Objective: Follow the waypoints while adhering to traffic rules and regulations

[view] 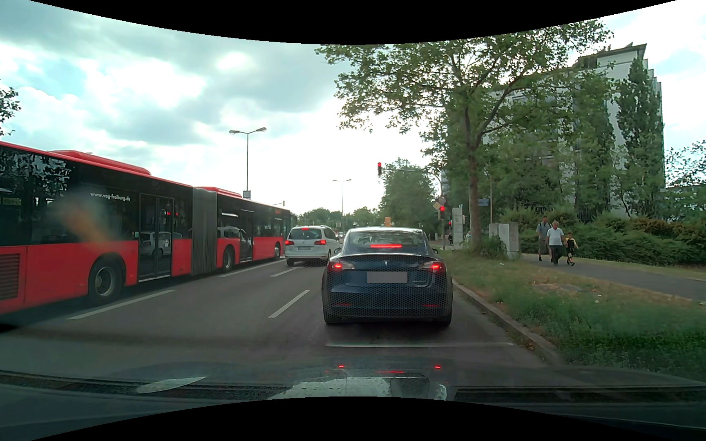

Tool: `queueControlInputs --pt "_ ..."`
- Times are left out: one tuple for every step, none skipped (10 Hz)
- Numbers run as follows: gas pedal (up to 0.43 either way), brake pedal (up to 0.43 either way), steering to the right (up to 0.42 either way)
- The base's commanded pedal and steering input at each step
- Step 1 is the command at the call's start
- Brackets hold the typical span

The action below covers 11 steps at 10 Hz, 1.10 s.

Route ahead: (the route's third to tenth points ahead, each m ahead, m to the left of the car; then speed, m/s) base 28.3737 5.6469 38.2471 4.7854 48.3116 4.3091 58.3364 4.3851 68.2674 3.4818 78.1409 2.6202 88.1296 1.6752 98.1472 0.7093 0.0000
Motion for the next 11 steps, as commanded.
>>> queueControlInputs --pt "0.0 0.238 -0.002" --pt "0.0 0.238 -0.002" --pt "0.0 0.238 -0.002" --pt "0.0 0.238 -0.002" --pt "0.0 0.238 -0.002" --pt "0.0 0.238 -0.002" --pt "0.0 0.238 -0.002" --pt "0.0 0.238 -0.002" --pt "0.0 0.238 -0.002" --pt "0.0 0.238 -0.002" --pt "0.0 0.238 -0.002"
